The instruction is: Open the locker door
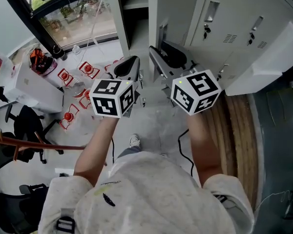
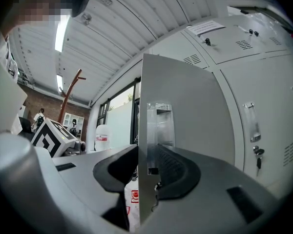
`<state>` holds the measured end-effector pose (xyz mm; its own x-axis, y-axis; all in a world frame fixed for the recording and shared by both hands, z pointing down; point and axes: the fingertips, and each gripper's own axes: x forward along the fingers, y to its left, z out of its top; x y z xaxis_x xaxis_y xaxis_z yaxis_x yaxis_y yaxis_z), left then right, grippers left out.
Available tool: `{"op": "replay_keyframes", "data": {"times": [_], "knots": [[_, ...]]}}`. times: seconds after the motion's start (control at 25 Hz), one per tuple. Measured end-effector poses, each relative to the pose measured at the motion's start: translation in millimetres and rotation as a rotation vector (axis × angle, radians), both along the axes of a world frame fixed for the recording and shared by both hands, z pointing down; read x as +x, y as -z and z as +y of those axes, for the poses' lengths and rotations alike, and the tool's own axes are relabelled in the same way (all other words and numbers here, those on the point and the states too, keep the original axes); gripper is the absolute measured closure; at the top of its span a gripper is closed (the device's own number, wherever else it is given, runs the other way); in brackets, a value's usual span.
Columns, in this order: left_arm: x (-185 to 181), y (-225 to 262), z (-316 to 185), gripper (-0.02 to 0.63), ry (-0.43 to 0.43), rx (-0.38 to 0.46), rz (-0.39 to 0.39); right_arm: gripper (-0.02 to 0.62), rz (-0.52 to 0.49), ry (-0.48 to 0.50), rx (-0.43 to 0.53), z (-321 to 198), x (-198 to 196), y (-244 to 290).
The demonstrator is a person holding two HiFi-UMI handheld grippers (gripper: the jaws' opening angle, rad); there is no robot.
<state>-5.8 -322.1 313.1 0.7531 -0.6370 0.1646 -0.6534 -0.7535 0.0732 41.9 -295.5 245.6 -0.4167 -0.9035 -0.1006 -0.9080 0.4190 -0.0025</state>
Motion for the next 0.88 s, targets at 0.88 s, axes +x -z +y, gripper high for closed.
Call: {"op": "replay_keyframes", "data": {"times": [0.88], "knots": [[61.3,-5.0,64.7,0.600,-0.089,0.006,-0.016,0.466,-0.023,-0.078,0.021,66.6,62.3,-1.9]]}}
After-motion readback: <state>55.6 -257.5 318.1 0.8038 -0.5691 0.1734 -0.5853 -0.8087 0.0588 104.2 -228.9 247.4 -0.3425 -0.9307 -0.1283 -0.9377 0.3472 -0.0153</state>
